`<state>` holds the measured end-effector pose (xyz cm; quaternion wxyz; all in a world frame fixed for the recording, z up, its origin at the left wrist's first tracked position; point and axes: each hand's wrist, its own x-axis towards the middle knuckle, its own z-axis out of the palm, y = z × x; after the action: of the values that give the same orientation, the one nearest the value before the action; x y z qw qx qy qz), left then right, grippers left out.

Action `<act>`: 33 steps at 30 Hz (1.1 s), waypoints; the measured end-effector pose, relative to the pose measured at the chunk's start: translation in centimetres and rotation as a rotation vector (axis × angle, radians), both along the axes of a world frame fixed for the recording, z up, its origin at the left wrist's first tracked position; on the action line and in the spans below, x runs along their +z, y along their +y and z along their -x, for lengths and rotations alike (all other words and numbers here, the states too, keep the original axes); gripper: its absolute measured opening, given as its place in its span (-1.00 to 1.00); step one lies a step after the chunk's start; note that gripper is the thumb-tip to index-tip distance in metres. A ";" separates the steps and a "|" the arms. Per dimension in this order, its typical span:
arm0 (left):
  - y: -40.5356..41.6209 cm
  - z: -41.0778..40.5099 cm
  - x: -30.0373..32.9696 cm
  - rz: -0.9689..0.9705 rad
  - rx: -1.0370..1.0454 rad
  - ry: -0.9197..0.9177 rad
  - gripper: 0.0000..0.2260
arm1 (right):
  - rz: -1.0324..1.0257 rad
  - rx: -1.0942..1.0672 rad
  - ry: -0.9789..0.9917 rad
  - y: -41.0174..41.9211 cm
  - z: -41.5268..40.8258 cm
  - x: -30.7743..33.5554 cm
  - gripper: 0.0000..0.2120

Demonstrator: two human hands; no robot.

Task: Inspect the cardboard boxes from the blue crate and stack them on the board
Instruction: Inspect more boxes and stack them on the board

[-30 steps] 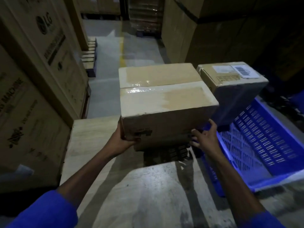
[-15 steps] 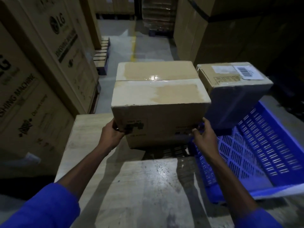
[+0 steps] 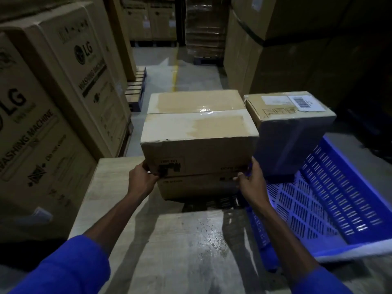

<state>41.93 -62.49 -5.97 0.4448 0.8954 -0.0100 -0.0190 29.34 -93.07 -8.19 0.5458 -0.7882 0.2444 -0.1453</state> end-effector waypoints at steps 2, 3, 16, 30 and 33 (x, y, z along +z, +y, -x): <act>-0.1 -0.2 -0.1 -0.034 0.005 -0.009 -0.75 | 0.028 -0.026 0.007 1.5 0.4 2.2 -0.28; -0.1 -0.2 -0.2 -0.045 0.003 -0.017 -0.75 | 0.050 -0.036 0.008 1.8 0.4 2.5 -0.30; -0.3 0.1 -0.1 -0.124 -0.051 -0.113 -0.75 | 0.115 -0.058 0.018 1.3 -0.1 1.6 -0.33; 0.2 -0.5 0.4 -0.083 -0.041 -0.014 -0.78 | -0.008 -0.077 -0.005 1.1 -0.2 1.5 -0.32; 0.1 -0.5 0.4 -0.063 -0.039 -0.012 -0.75 | -0.004 -0.082 0.003 1.0 -0.2 1.6 -0.35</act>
<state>42.43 -62.38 -5.57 0.4159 0.9087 -0.0295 -0.0224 29.51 -92.02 -6.59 0.5407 -0.7765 0.2777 -0.1659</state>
